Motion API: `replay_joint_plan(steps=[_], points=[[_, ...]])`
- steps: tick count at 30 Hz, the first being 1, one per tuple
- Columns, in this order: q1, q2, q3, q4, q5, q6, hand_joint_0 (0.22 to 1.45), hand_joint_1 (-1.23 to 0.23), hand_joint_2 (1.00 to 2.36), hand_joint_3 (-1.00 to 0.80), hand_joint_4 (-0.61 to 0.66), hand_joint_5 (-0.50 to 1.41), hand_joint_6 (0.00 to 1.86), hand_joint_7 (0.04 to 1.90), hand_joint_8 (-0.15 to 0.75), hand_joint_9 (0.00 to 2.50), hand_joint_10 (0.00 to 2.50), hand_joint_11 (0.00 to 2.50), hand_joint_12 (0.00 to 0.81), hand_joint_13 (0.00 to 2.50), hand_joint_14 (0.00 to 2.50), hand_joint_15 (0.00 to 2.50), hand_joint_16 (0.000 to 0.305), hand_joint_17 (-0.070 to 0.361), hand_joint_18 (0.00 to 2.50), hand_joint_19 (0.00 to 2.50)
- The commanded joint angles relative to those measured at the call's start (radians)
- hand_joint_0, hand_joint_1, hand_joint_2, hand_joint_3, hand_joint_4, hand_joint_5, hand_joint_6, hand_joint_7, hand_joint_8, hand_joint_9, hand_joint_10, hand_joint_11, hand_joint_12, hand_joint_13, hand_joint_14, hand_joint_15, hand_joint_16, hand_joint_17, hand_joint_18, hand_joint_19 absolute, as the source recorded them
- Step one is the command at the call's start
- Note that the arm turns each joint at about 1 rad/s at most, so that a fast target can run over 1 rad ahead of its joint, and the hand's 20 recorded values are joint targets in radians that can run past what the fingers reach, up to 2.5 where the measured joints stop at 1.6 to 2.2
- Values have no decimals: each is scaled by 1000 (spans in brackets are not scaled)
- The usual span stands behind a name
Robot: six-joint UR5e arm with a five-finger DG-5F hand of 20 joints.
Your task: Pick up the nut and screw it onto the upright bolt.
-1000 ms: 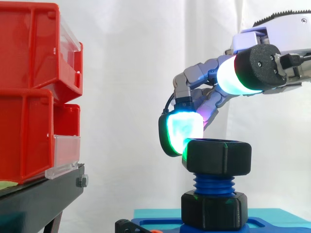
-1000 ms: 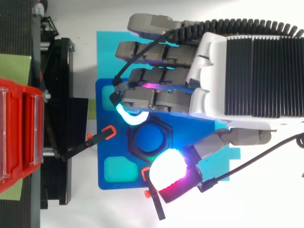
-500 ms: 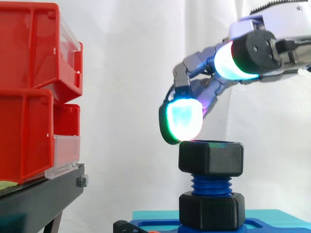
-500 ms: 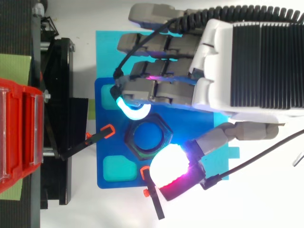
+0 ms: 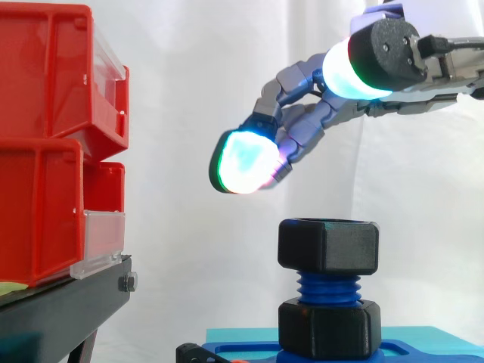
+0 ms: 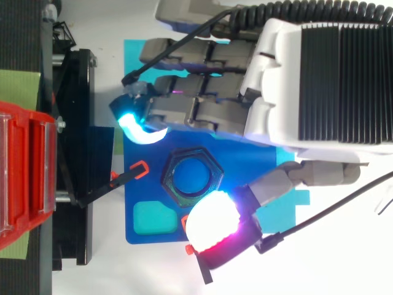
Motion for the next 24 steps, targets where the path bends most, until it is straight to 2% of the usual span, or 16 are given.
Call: replay_joint_plan(steps=[1,8,14,17,24], points=[[11,0,-2,13,6,0,497,-151,1000,-500,189,-138,501,643,205,467,0,0,312,245,0,0,34,78,0,0],[36,0,-2,-2,23,3,495,-134,1000,-500,208,-121,502,702,220,460,0,0,319,241,0,0,36,80,0,0],[43,0,-14,-16,23,3,499,-142,1000,-500,219,-110,502,747,230,500,0,0,317,284,0,0,35,79,0,0],[43,0,-38,-5,23,8,501,-146,1000,-500,221,-101,503,784,236,510,0,0,315,301,0,0,35,78,0,0],[34,0,-38,-5,18,8,510,-159,1000,-500,247,-84,503,871,242,546,0,0,306,337,0,0,32,73,0,0]])
